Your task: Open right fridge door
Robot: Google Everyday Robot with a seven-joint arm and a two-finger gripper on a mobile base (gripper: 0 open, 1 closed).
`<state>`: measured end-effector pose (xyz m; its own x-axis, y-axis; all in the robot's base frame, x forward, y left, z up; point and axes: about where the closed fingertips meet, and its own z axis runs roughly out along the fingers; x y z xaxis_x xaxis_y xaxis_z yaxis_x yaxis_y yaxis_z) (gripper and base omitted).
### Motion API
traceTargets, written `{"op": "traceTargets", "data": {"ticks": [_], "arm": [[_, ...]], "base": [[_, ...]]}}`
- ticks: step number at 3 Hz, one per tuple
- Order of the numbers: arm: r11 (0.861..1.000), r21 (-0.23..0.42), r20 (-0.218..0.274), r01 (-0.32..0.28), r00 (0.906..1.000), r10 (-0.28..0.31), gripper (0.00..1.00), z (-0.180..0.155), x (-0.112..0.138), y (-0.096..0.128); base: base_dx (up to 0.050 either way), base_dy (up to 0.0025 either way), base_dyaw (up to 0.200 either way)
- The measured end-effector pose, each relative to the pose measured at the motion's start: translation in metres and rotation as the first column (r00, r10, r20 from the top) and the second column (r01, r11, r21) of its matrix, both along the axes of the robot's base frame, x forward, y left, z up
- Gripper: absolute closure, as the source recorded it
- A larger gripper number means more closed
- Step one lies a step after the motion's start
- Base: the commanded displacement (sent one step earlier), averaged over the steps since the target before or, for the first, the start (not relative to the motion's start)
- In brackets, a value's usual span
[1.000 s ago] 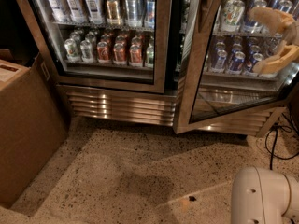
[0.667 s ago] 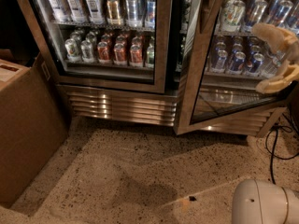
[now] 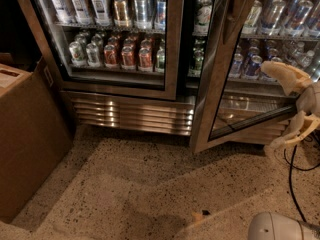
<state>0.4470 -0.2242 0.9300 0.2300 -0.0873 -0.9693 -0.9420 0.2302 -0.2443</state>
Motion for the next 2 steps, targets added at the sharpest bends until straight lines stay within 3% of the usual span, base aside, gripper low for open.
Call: {"op": "traceTargets", "data": {"ticks": [1, 2], "arm": [[1.000, 0.003, -0.003, 0.000, 1.0000, 0.000, 0.00, -0.001, 0.001, 0.001], [0.999, 0.036, -0.004, -0.005, 1.0000, 0.005, 0.00, -0.013, -0.016, 0.004]], "base": [[0.000, 0.00000, 0.000], [0.000, 0.00000, 0.000]]}}
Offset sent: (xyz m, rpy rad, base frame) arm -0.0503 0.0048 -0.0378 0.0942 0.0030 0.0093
